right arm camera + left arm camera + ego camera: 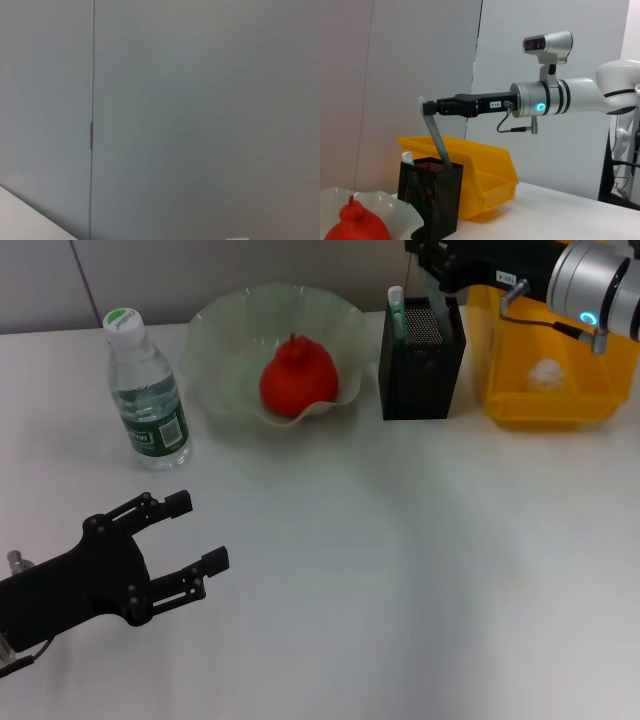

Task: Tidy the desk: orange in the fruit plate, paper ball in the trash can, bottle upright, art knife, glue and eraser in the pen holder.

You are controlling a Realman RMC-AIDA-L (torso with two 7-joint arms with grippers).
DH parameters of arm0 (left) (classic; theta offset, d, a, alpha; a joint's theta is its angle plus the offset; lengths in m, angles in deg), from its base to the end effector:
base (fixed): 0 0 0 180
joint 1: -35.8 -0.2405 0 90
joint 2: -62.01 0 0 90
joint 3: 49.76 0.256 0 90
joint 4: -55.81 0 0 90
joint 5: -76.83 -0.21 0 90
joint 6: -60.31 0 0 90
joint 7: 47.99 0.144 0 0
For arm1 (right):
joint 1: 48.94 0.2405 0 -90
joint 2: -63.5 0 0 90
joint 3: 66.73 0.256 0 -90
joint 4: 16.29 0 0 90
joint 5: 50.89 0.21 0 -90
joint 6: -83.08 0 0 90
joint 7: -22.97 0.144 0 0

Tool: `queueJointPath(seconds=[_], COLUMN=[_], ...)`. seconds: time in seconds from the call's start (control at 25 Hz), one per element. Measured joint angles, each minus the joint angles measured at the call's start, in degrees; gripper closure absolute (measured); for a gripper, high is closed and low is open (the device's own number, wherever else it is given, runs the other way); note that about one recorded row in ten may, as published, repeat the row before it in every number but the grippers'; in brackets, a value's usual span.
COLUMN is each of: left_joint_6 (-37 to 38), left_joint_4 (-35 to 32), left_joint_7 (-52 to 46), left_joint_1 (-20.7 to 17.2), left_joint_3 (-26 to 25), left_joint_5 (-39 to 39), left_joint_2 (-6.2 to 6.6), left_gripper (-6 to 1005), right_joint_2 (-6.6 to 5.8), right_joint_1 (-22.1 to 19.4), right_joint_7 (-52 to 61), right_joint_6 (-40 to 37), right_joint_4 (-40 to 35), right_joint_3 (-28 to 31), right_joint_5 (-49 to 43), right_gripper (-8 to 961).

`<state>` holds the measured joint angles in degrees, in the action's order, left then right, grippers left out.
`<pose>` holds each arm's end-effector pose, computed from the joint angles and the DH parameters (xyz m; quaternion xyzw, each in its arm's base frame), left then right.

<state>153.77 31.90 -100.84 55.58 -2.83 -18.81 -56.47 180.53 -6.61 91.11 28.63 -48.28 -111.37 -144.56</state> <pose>-0.2928 0.2624 -0.0227 -0.9096 -0.1488 -0.3449 0.1775 0.2167 0.4518 0.0306 -0.8731 0.1625 0.2440 0.3894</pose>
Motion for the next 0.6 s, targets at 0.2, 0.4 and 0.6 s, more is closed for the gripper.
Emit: queueJointPath(seconds=[0.2, 0.4, 0.6], left_joint_6=[-0.1, -0.1, -0.1], left_joint_4=[0.0, 0.0, 0.0], left_joint_7=[0.0, 0.0, 0.1], left_joint_1=[0.1, 0.2, 0.2], left_joint_3=[0.0, 0.0, 0.0], left_joint_5=[-0.1, -0.1, -0.1], left_joint_2=[0.0, 0.0, 0.0], left_gripper=[188, 188, 189], right_joint_2=[-0.05, -0.35, -0.41], right_joint_1=[0.0, 0.1, 0.4], right_joint_7=[0.0, -0.2, 0.0], right_joint_6=[0.1, 0.2, 0.6], right_joint_4=[0.3, 1.2, 1.2], right_joint_3=[0.0, 0.0, 0.0], right_joint_5=[0.0, 0.1, 0.2], right_gripper=[802, 802, 802])
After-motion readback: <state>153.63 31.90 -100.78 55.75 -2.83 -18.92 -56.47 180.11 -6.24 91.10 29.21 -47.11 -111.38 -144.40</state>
